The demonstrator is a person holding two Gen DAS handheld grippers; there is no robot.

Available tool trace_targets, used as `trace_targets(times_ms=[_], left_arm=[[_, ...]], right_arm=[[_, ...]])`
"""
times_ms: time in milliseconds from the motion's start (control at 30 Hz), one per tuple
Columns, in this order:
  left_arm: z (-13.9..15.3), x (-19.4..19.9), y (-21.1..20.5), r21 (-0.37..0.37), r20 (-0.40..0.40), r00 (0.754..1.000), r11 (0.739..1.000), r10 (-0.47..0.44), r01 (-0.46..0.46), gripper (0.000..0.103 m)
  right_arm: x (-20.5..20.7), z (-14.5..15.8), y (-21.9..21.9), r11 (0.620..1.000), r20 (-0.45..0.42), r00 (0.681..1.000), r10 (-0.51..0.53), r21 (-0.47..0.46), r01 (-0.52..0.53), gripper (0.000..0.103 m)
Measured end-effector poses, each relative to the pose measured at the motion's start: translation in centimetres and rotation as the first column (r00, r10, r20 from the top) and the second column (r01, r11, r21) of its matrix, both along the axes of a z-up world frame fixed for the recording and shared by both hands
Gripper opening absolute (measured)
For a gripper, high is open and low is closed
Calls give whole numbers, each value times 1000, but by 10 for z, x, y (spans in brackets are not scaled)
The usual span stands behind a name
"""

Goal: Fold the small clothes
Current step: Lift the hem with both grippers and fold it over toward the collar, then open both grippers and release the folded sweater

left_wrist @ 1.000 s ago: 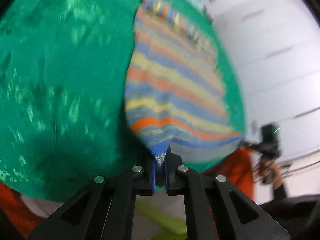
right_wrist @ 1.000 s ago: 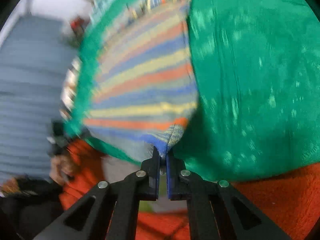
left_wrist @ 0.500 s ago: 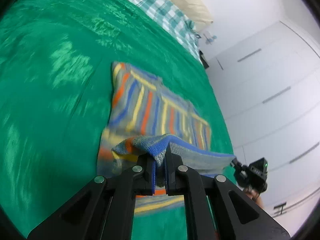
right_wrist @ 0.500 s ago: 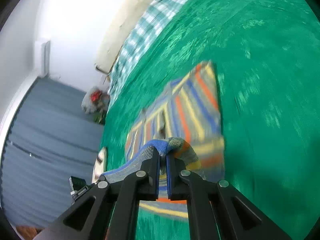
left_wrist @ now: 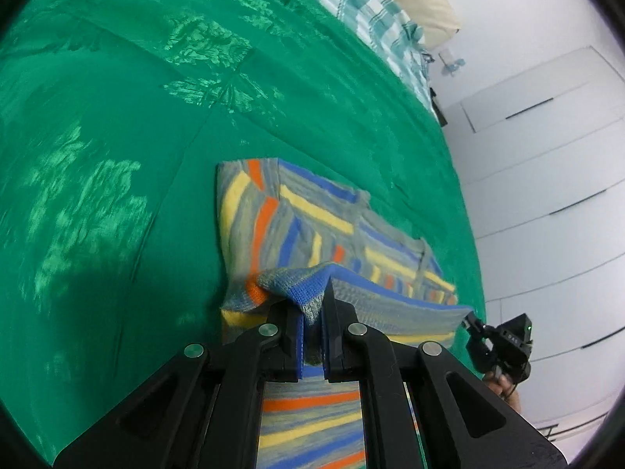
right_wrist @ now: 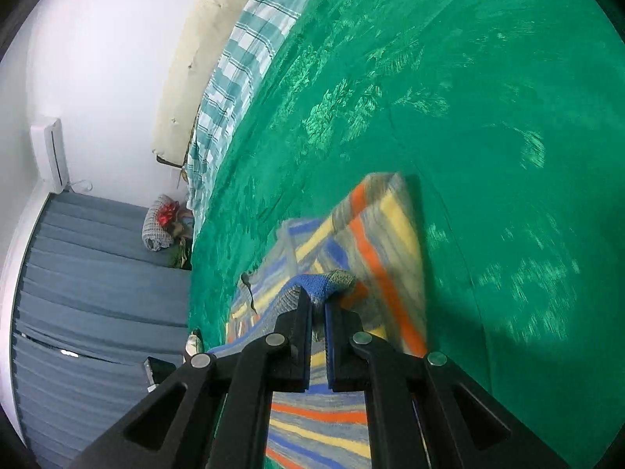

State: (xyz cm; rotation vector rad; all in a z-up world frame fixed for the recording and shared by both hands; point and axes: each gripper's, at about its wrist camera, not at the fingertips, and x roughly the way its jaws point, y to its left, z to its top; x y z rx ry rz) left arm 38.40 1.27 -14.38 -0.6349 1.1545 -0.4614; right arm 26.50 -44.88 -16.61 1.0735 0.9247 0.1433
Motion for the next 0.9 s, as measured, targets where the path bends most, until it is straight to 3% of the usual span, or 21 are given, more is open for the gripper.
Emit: trace_targets(times_ms=[67,133,200,233,300,433,567,667,833,900], left_arm=[[-2,13,2,-20,-19,999,999,36,-37,7],[-2,29,8,-64,-18,995,993,95,-96,16],[-1,41,11,-54,-29,988,987,149,-151,57],[2,44,13,-43,-15,985,984,170,-171,60],[8,47,17,-28,10,984,983,179,-179,66],[14,39,25,11,43,987,988,153,-153,70],[18,3,25,65,83,995,996,63,-69,70],[17,-55,21,156,110,993,988,-41,24,74],[-4,-118,25,245,77,995,968,-67,46,77],[-15,-129,23,275,58,995,960,-76,57,72]], right_arm=[[7,-5,-5,999,5,1000,-28,24,28,6],[15,-15,-13,991,29,995,-97,96,93,11],[15,-23,-22,969,17,980,-200,153,195,27],[14,-25,-25,959,7,971,-237,160,233,43],[12,-20,-30,954,30,961,-273,136,267,44],[9,5,-31,977,86,973,-214,8,214,44],[5,29,-16,981,97,994,-56,-178,73,44],[-18,40,5,951,64,993,99,-301,-75,44],[-78,29,35,896,-24,971,238,-380,-229,44],[-95,17,47,871,-63,957,284,-400,-285,44]])
